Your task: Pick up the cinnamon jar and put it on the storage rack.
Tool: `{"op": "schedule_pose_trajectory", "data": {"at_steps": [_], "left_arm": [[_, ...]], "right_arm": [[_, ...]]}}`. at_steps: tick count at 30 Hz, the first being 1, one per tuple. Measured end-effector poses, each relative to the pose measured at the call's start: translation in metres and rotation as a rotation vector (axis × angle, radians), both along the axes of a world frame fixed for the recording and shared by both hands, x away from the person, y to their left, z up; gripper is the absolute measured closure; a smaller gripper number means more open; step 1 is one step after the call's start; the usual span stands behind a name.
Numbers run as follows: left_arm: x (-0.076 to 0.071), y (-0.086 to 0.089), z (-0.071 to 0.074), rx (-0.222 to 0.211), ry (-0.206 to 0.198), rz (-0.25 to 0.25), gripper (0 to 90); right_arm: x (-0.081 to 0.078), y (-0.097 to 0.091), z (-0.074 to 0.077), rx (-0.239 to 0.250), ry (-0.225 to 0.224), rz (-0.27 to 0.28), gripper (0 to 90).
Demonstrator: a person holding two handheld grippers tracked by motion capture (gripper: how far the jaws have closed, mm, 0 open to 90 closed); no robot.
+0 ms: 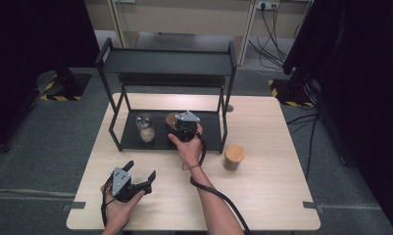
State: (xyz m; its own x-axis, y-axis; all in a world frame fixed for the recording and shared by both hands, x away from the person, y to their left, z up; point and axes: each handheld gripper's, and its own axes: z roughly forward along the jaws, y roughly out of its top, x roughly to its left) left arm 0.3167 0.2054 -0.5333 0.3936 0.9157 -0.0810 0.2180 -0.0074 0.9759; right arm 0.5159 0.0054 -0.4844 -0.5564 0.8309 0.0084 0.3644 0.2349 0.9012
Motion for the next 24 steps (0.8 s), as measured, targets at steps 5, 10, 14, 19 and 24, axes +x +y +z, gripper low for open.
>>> {"op": "schedule_pose_trajectory", "data": {"at_steps": [5,10,14,19,24], "left_arm": [[0.0,-0.0004,0.0,0.003,-0.001,-0.001,6.1],[-0.0001,-0.0004,0.0,0.002,-0.002,-0.001,6.0],[-0.0001,-0.0005,0.0,0.003,-0.001,-0.002,6.0],[-0.0002,-0.0007,0.0,0.002,-0.002,-0.003,6.0],[-0.0001,-0.0005,0.0,-0.001,-0.001,-0.003,6.0]], "right_arm": [[0.001,0.0005,-0.0015,-0.003,-0.002,-0.001,26.2],[0.0021,0.0011,-0.0032,-0.006,0.001,-0.004,26.2],[0.003,0.0016,-0.0047,-0.01,0.004,-0.005,26.2],[0.004,0.0022,-0.0062,-0.008,0.003,-0.01,26.2],[0.0049,0.0029,-0.0067,-0.01,-0.001,-0.012,26.2]]}}
